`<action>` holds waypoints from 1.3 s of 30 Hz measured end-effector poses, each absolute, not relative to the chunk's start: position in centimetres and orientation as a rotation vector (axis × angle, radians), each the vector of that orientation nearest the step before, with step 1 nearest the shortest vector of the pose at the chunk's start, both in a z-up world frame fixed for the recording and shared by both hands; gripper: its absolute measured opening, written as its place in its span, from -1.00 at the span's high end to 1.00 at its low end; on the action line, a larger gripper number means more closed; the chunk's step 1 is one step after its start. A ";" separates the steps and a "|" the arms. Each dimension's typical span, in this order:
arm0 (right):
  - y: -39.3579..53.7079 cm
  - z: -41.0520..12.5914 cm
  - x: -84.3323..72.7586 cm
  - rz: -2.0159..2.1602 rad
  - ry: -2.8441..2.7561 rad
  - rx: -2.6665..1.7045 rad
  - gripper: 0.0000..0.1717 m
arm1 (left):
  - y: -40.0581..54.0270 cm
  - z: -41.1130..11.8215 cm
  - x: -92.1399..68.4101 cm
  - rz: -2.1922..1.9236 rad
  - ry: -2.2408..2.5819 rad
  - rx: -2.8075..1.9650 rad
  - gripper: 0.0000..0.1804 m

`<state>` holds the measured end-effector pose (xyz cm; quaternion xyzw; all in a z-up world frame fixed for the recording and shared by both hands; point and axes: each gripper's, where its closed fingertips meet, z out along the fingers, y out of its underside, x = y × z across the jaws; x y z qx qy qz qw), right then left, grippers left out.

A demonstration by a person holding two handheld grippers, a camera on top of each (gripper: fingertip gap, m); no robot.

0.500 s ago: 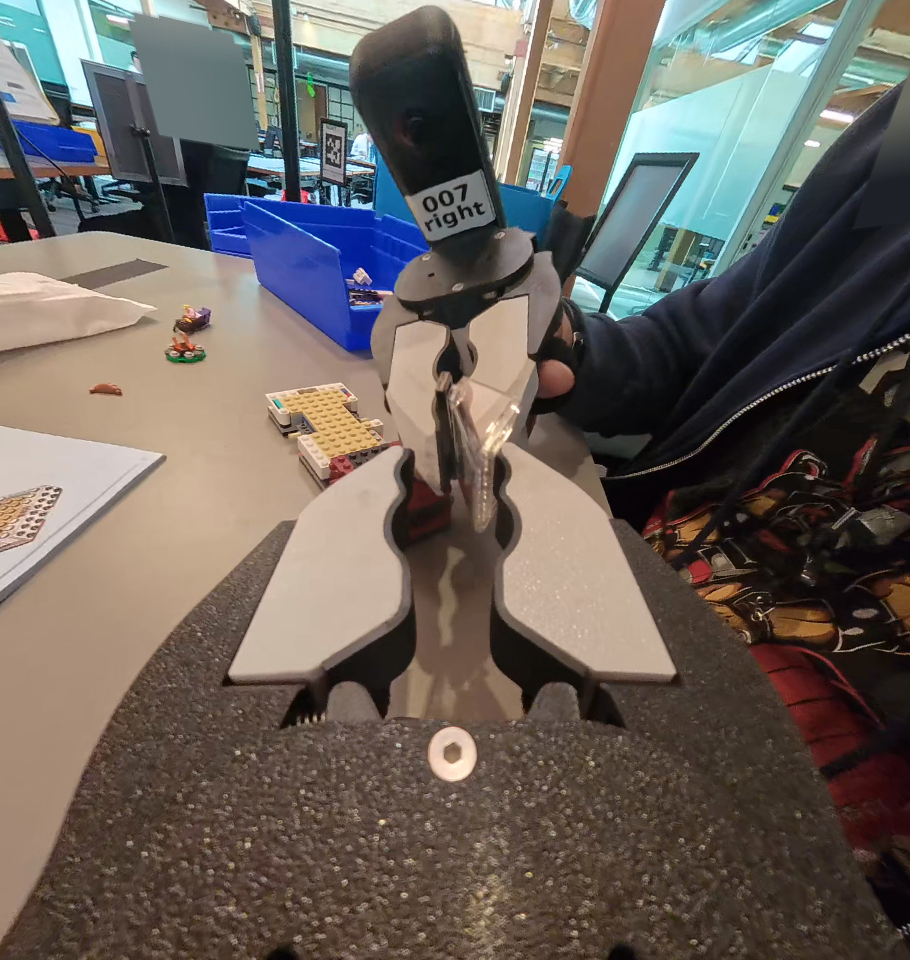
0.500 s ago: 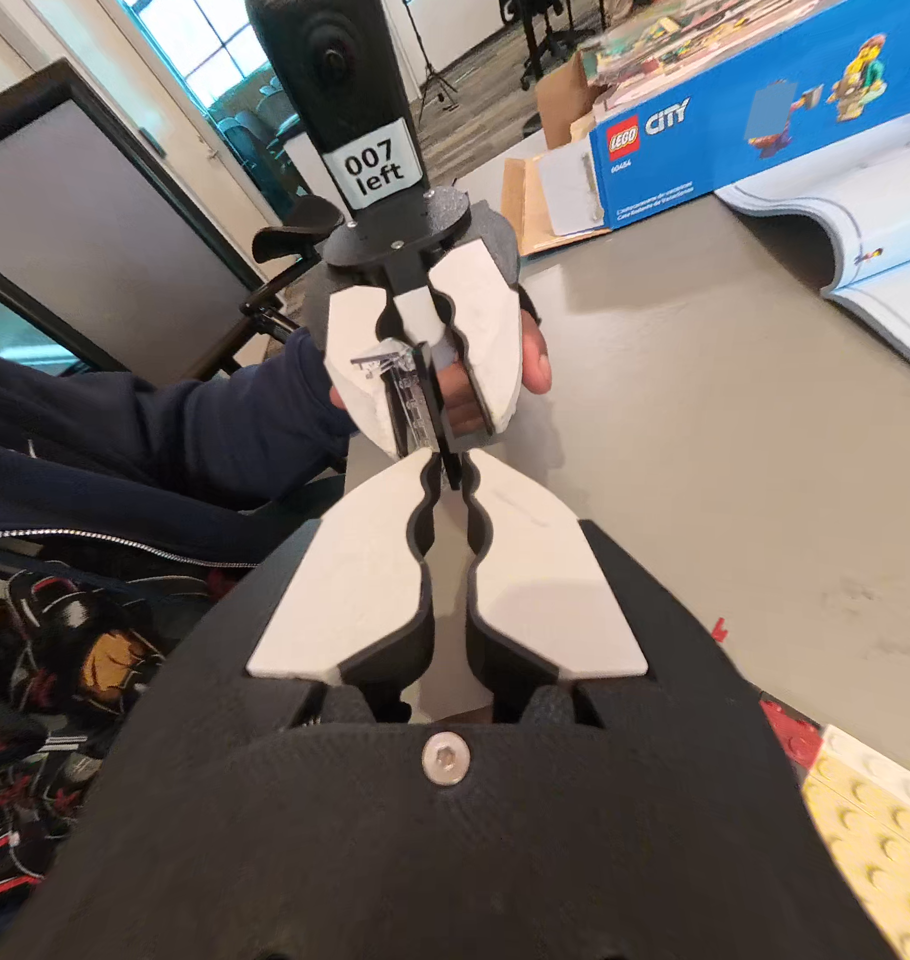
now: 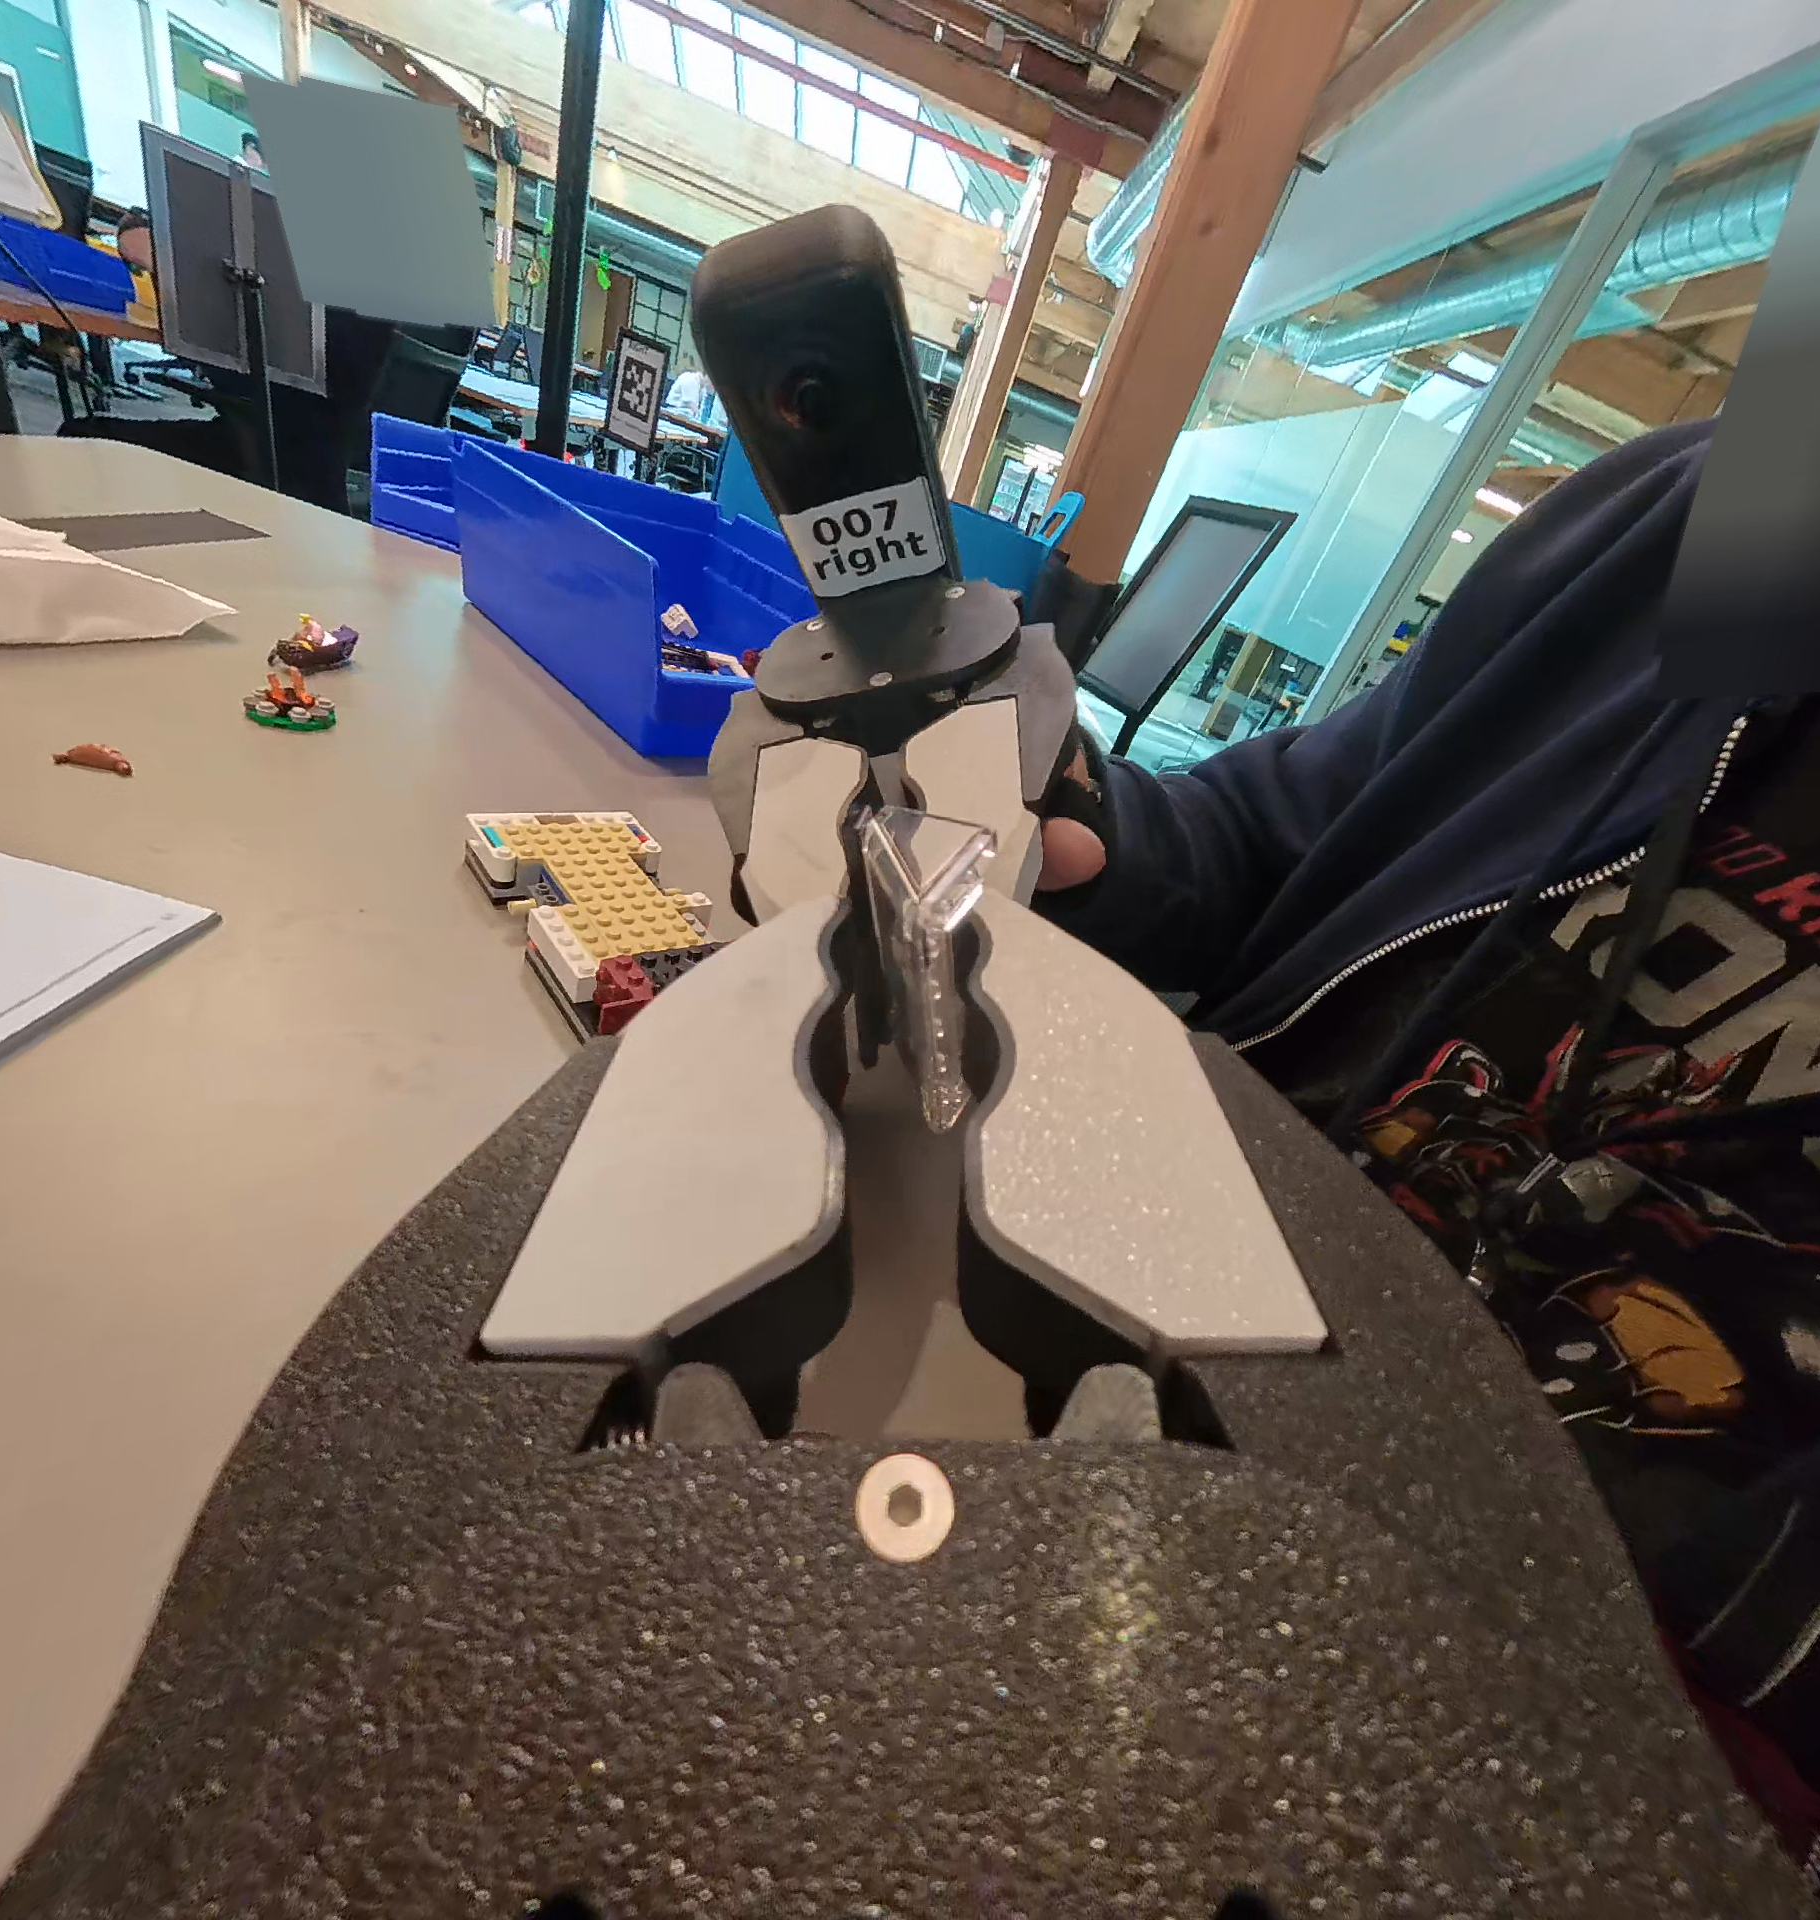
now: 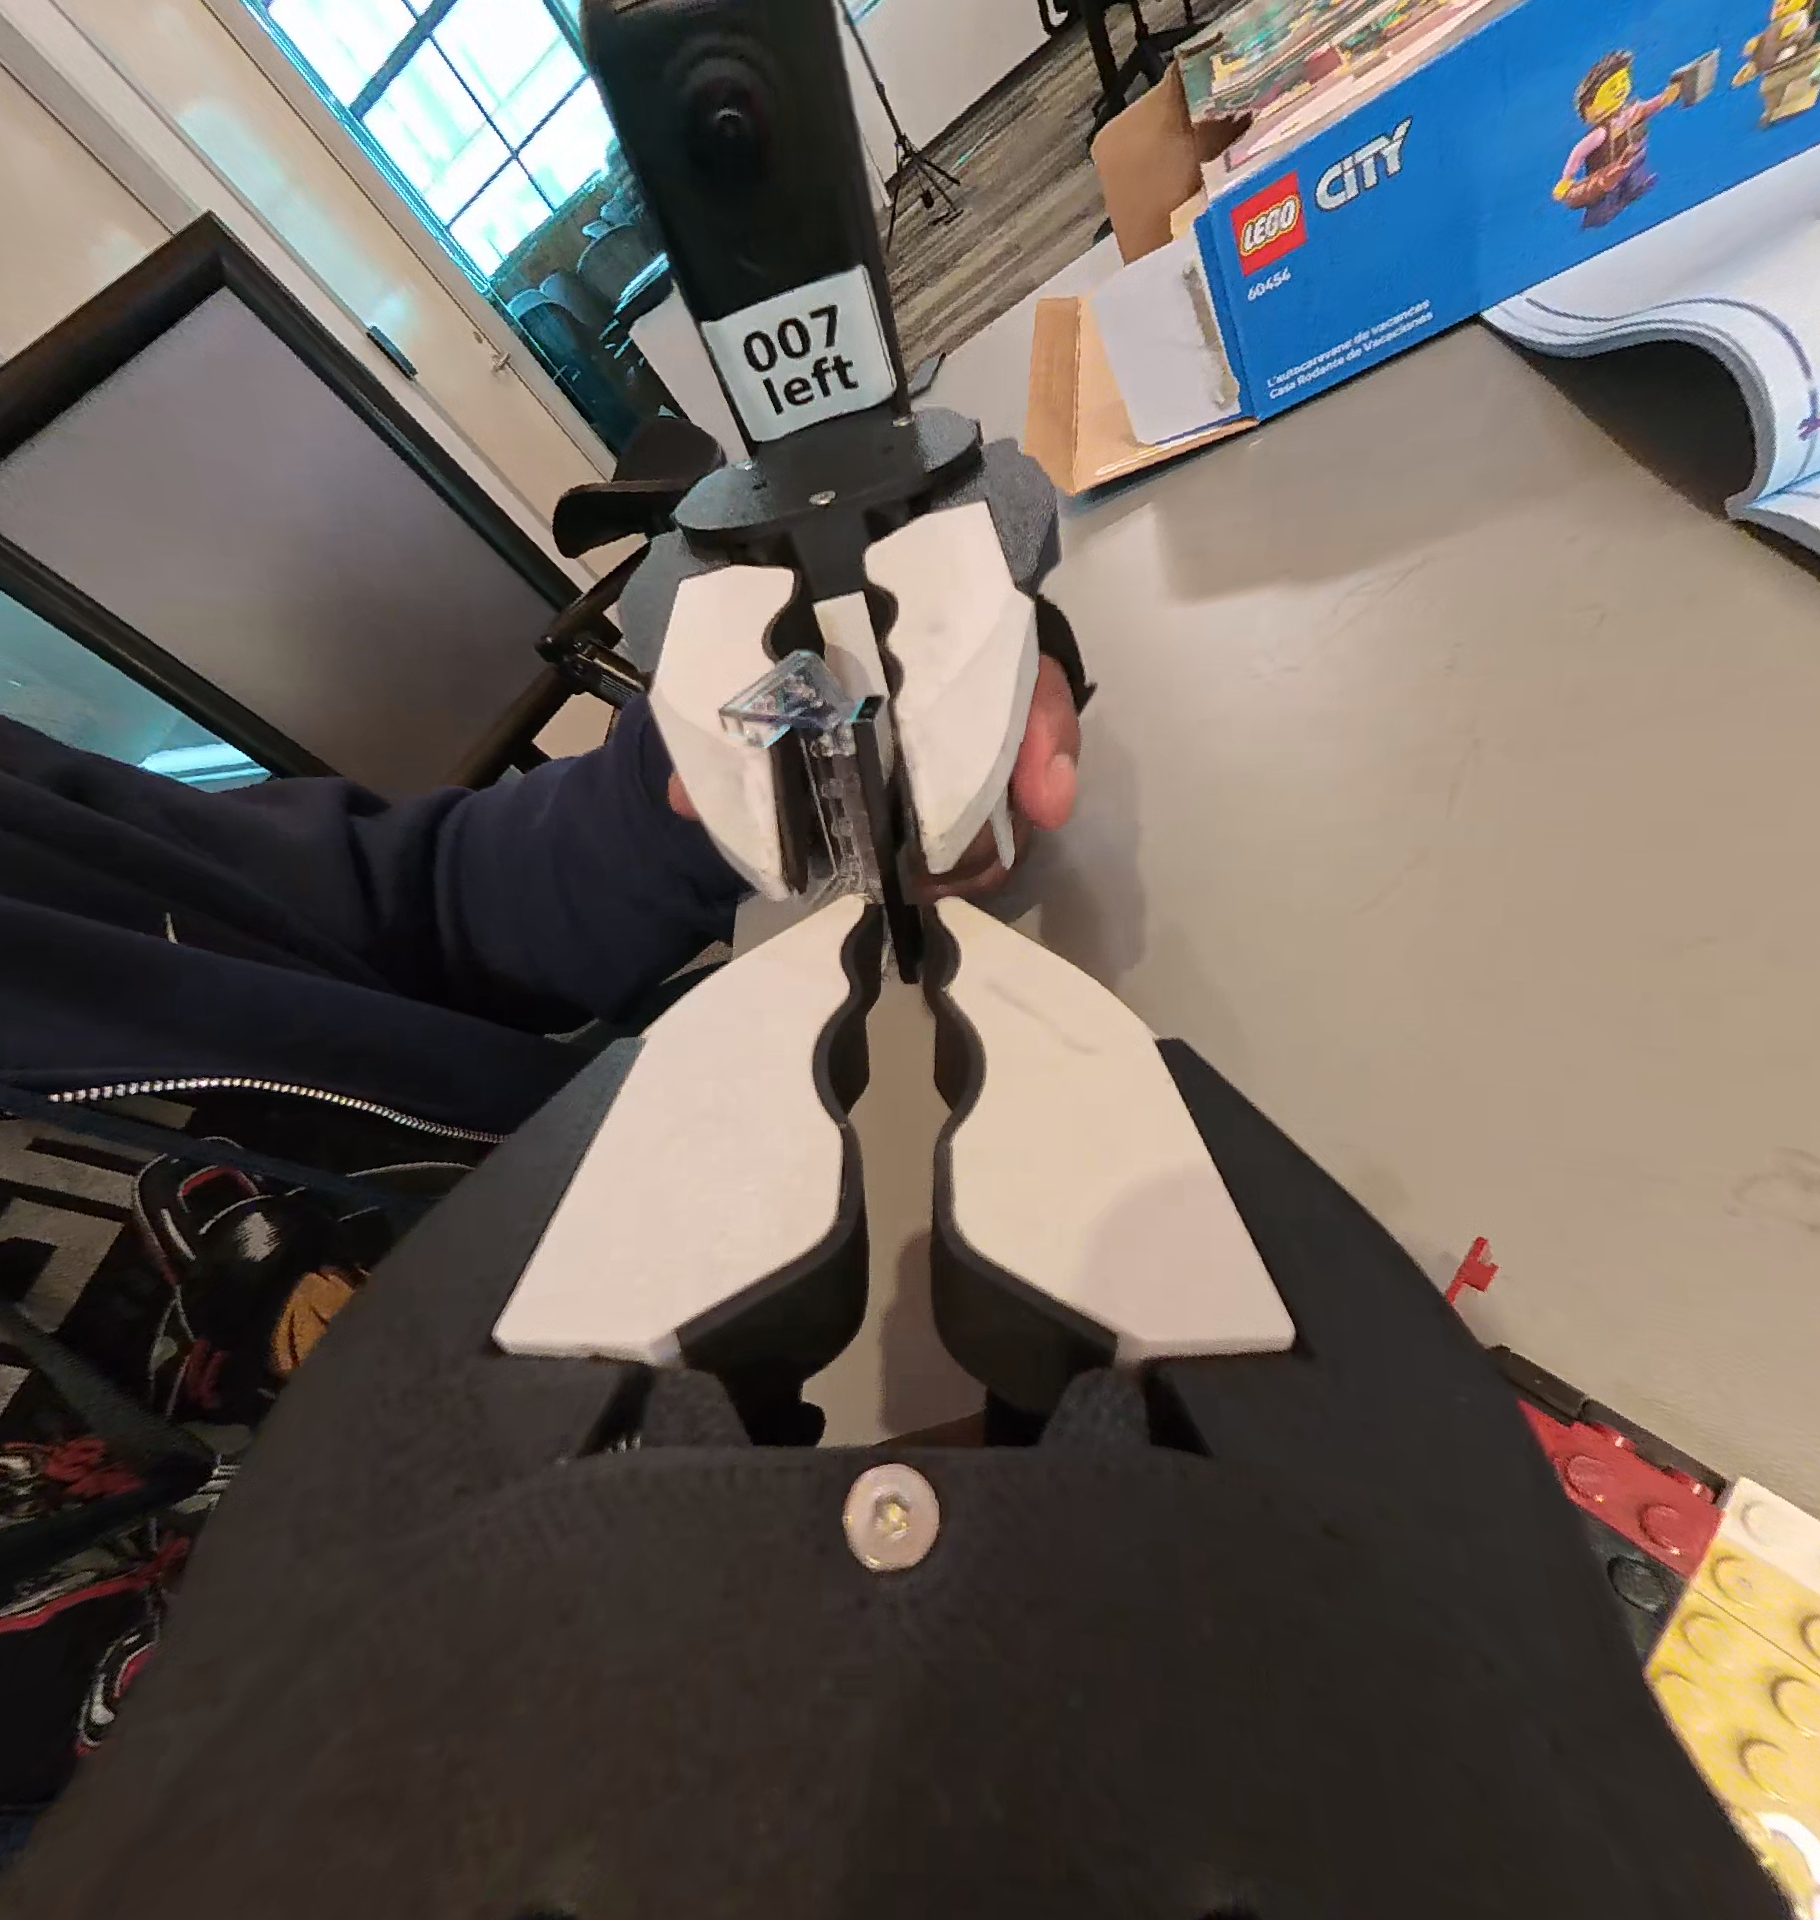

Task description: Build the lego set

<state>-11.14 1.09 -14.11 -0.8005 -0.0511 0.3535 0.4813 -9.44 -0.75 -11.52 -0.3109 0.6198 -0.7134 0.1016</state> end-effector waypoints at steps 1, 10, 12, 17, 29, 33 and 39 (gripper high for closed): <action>1.1 -14.1 -11.1 0.858 -0.124 -1.955 0.92 | -0.7 -11.5 -9.3 -2.120 1.826 -0.934 0.81; 1.5 -14.2 -10.8 0.756 -0.140 -1.977 0.90 | -0.3 -11.9 -8.5 -2.133 1.793 -1.037 0.96; 1.6 -14.2 -10.7 0.738 -0.138 -1.980 0.90 | -0.2 -11.9 -8.4 -2.132 1.784 -1.048 0.96; 2.1 -14.5 -9.9 0.596 -0.131 -1.999 0.90 | 0.3 -12.2 -7.8 -2.095 1.744 -1.119 0.96; 2.8 -14.2 -8.8 0.247 -0.201 -1.988 0.83 | 1.1 -12.0 -7.1 -2.055 1.596 -1.219 0.96; 2.9 -13.5 -8.8 0.140 -0.247 -1.944 0.78 | 1.5 -11.7 -7.1 -2.054 1.550 -1.216 0.96; 3.0 -11.4 -8.5 0.051 -0.260 -1.858 0.70 | 2.4 -10.0 -6.9 -2.140 1.416 -1.166 0.96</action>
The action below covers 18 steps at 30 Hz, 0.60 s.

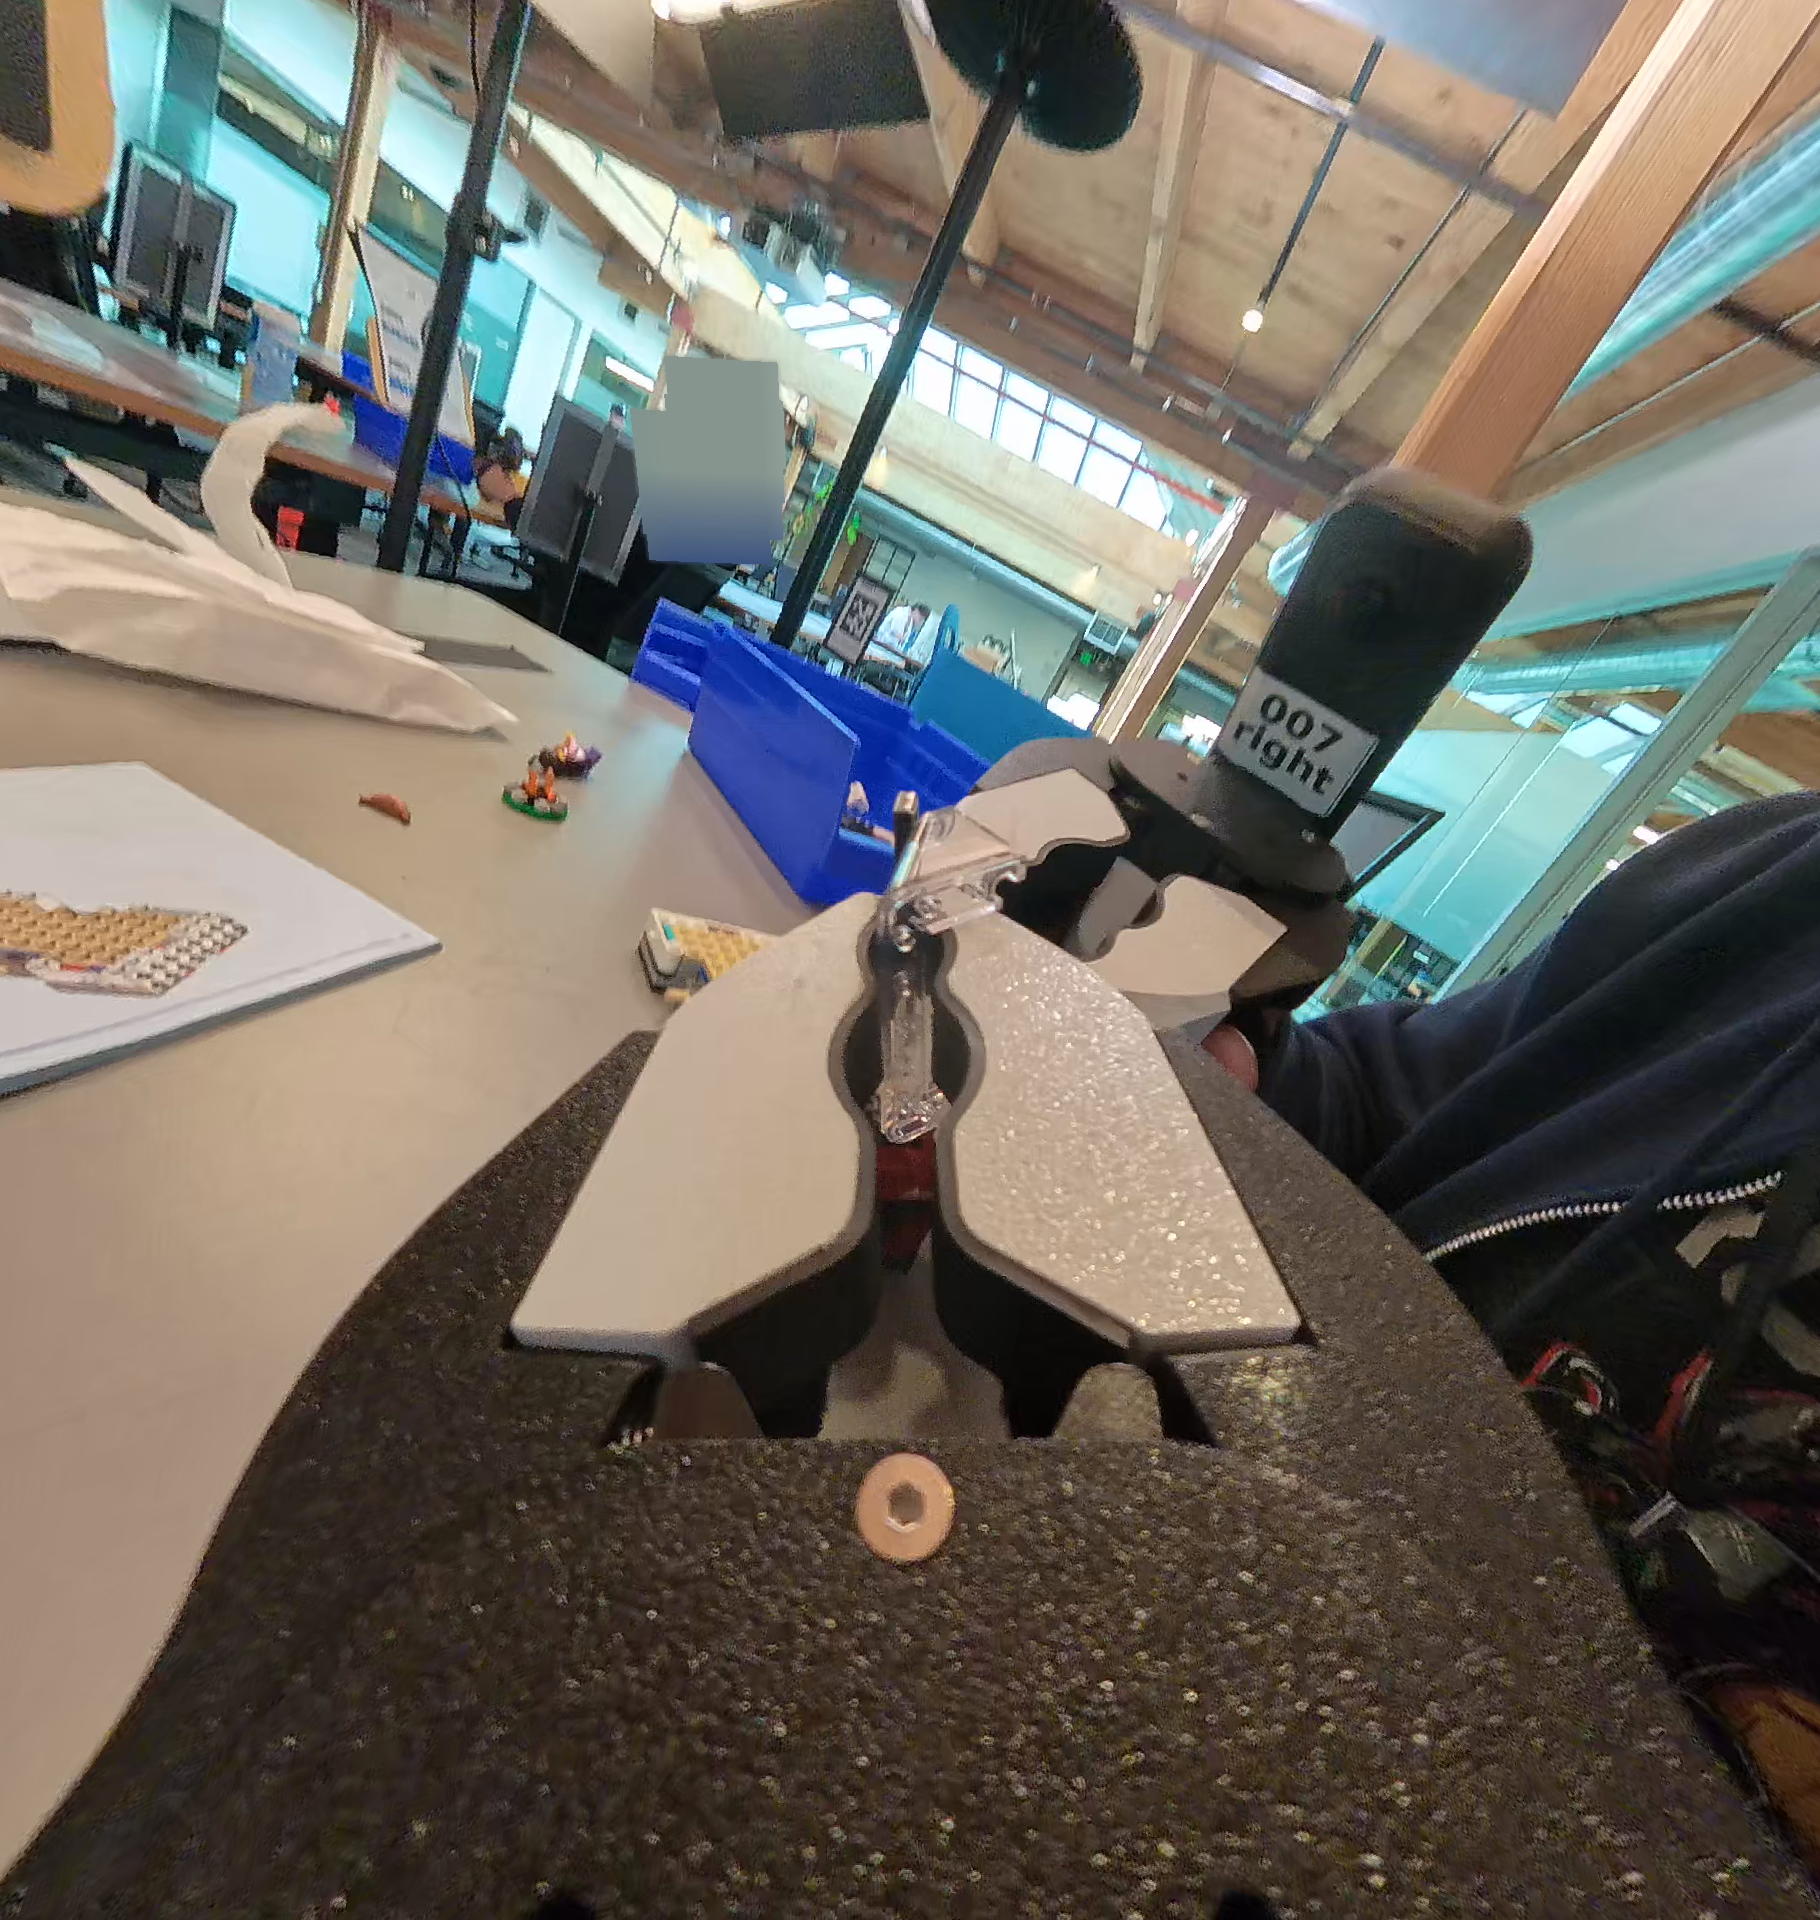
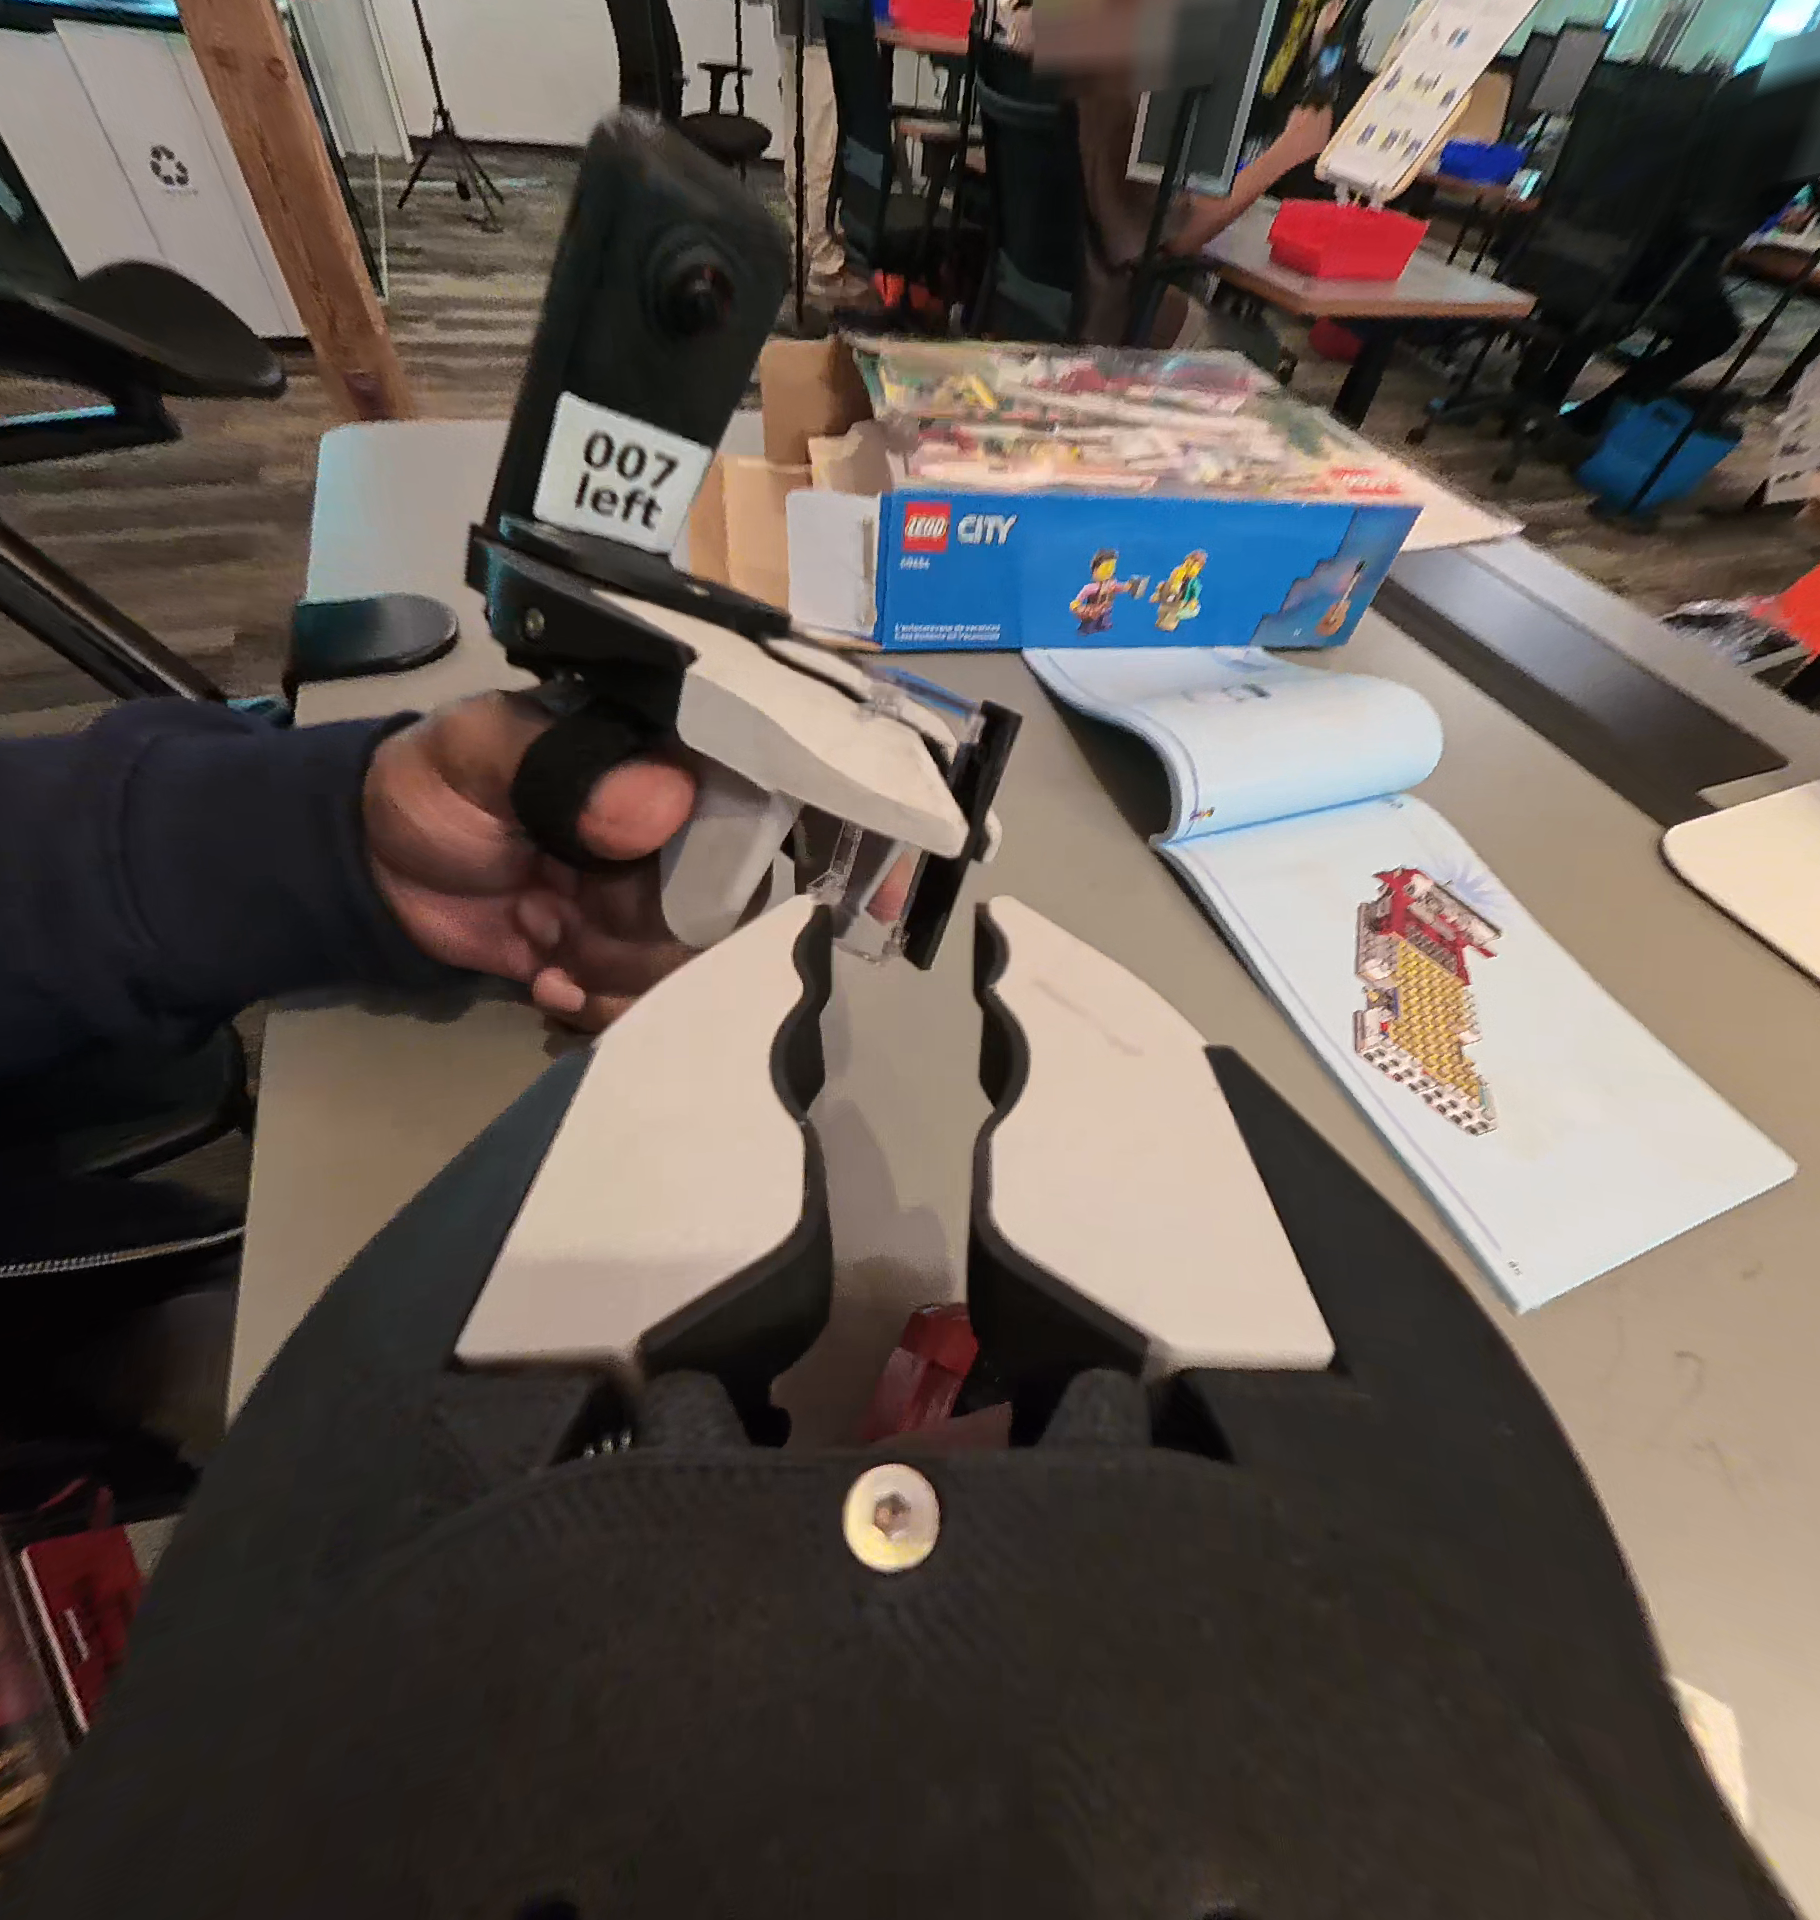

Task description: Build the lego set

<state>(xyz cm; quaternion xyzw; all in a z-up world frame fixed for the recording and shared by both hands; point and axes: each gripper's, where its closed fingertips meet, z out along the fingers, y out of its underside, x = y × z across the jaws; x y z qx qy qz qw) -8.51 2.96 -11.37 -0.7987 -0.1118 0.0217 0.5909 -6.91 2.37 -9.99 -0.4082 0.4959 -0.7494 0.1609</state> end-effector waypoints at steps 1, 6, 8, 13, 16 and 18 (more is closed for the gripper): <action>2.9 -10.9 -8.4 0.044 -0.261 -1.843 0.66 | 2.5 -9.4 -6.8 -2.159 1.383 -1.146 0.96; 3.0 -8.3 -7.4 -0.118 -0.281 -1.781 0.48 | 3.4 -4.8 -6.3 -2.236 1.235 -0.971 0.96; 3.1 -5.8 -6.4 -0.261 -0.304 -1.708 0.47 | 4.0 -2.4 -5.6 -2.219 1.189 -0.889 0.96; 4.2 1.0 -4.8 -0.563 -0.413 -1.543 0.48 | 5.8 6.6 -3.6 -2.213 0.996 -0.612 0.96; 5.1 5.4 -4.2 -0.638 -0.448 -1.438 0.48 | 5.6 11.3 -3.0 -2.192 0.940 -0.377 0.96; 5.2 8.0 -3.4 -0.676 -0.438 -1.366 0.48 | 5.4 13.3 -2.6 -2.162 0.905 -0.266 0.96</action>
